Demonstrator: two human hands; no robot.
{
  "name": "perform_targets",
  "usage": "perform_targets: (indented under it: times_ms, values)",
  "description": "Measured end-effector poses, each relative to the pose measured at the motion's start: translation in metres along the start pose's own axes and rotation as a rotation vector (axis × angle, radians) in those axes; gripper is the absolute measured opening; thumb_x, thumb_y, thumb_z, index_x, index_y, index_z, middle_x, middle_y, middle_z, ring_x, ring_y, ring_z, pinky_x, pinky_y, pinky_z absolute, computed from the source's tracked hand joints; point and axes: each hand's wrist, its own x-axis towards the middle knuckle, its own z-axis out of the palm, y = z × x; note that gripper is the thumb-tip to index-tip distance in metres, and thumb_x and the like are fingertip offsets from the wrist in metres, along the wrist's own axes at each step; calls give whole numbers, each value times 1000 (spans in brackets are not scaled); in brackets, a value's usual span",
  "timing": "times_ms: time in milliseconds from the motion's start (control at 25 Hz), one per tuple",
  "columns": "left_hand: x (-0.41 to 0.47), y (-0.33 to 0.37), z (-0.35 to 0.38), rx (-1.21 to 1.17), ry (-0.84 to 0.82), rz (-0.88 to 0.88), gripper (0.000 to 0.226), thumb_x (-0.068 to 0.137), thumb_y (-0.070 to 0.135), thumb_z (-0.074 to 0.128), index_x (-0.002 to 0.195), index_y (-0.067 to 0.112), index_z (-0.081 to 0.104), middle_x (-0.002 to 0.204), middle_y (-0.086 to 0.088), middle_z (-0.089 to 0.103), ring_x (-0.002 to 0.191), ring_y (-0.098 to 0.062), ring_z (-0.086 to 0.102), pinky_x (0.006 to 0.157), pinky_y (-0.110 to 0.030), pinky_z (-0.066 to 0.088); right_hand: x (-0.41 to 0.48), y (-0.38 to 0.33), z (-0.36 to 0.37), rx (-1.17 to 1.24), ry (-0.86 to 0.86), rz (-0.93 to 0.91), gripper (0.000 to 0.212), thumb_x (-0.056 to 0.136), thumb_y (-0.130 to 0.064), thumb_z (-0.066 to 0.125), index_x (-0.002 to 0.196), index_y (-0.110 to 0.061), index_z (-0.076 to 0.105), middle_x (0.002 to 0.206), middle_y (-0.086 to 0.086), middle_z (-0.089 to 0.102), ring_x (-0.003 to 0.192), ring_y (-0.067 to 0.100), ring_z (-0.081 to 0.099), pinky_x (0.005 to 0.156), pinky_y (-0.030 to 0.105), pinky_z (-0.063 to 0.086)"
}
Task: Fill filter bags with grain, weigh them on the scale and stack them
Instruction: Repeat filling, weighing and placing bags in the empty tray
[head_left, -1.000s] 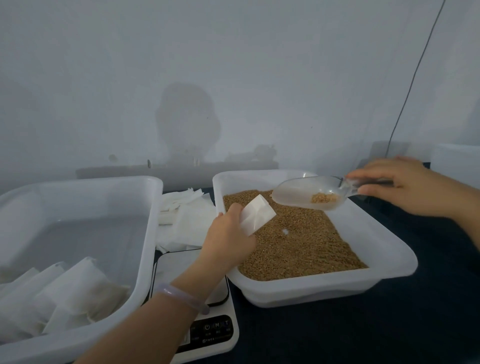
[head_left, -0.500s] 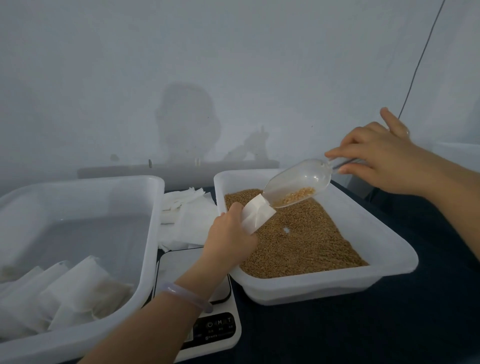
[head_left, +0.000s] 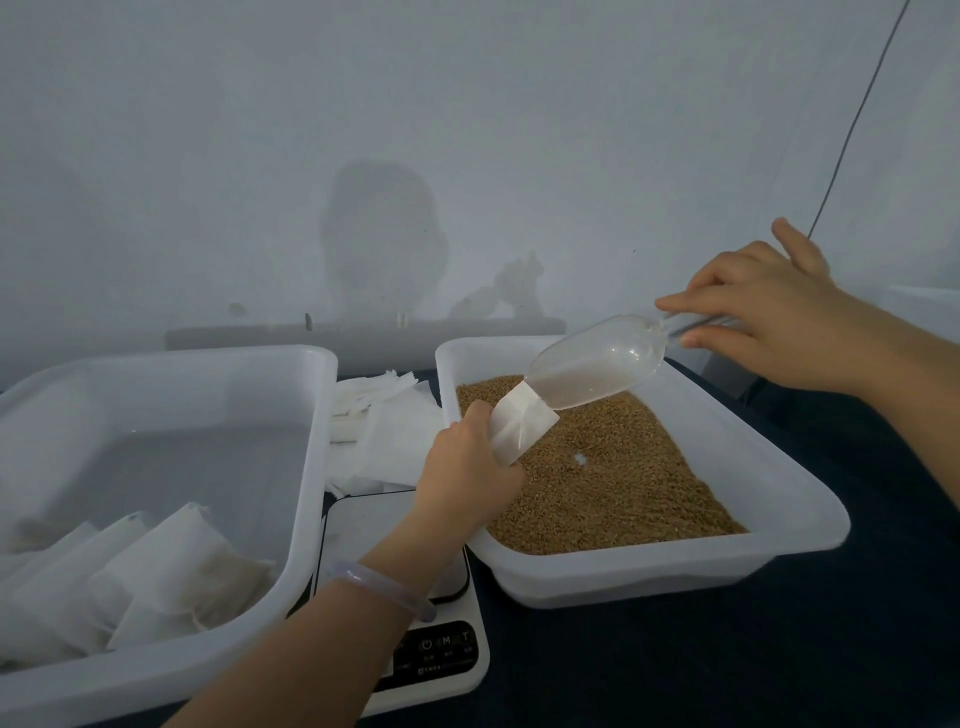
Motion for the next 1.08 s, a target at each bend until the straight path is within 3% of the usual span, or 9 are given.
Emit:
perform_targets:
  times_ms: [120, 240, 320, 440, 600, 760, 840, 1000, 1080]
  values:
    - [0, -1, 1, 3, 1, 12, 25, 76, 15, 62, 91, 16, 41, 81, -3, 57, 76, -24, 57, 58, -32, 45, 0, 6, 1, 20, -17, 15, 37, 88, -35, 56, 125, -31, 58, 111, -1, 57, 118, 23, 42, 112, 37, -10]
    - [-2, -3, 1, -64, 13, -26, 24, 76, 16, 62, 82, 21, 39, 75, 4, 52, 68, -14, 53, 50, -24, 38, -2, 13, 15, 55, -115, 136, 37, 89, -37, 56, 125, -29, 59, 115, 2, 57, 111, 23, 49, 109, 41, 19]
    - [-4, -2, -1, -163, 22, -83, 28, 77, 19, 65, 77, 26, 38, 75, 6, 51, 64, -6, 50, 44, -16, 37, -10, 8, 38, 137, -296, 217, 35, 91, -34, 55, 124, -23, 59, 114, 2, 58, 101, 18, 55, 92, 37, 43]
    - [-8, 2, -9, -359, 35, -134, 25, 77, 18, 69, 81, 22, 45, 78, 2, 53, 63, -7, 50, 42, -9, 37, -33, -14, 78, 272, -549, 249, 21, 92, -33, 55, 110, -24, 62, 105, -4, 63, 87, 5, 60, 72, 18, 46]
    - [-22, 5, -35, -636, 68, -167, 22, 75, 16, 73, 88, 22, 56, 86, -5, 63, 72, -10, 59, 52, -9, 44, -38, -38, 102, 250, -633, 233, 43, 91, -38, 58, 130, -24, 49, 129, 0, 54, 110, 12, 55, 94, 28, 45]
    - [-36, 5, -62, -822, -25, -151, 41, 66, 17, 75, 103, 8, 60, 85, -10, 69, 78, -18, 65, 68, -23, 52, 1, -105, 50, 1087, -366, 165, 89, 60, -70, 71, 137, -42, 36, 127, -25, 55, 117, -2, 53, 96, 25, 45]
    - [-41, 6, -70, -817, -61, -113, 44, 61, 18, 69, 103, 8, 61, 81, -5, 67, 76, -17, 64, 67, -24, 51, 22, -136, 29, 1370, -354, 63, 74, 56, -55, 79, 123, -42, 49, 113, -18, 66, 103, -1, 63, 86, 23, 51]
    - [-43, -7, -90, -761, -126, -69, 45, 61, 19, 72, 104, 13, 61, 76, 2, 66, 75, -14, 65, 68, -31, 54, 51, -172, 21, 1306, -190, 35, 11, 71, -29, 78, 79, -30, 70, 77, -11, 72, 71, 1, 66, 69, 18, 50]
    - [-39, -24, -105, -676, -213, -36, 69, 57, 28, 80, 118, 13, 52, 89, 0, 63, 81, -11, 63, 71, -32, 54, 56, -179, 29, 1254, -165, 44, 7, 74, -32, 76, 72, -29, 70, 69, -11, 70, 62, -1, 62, 58, 11, 47]
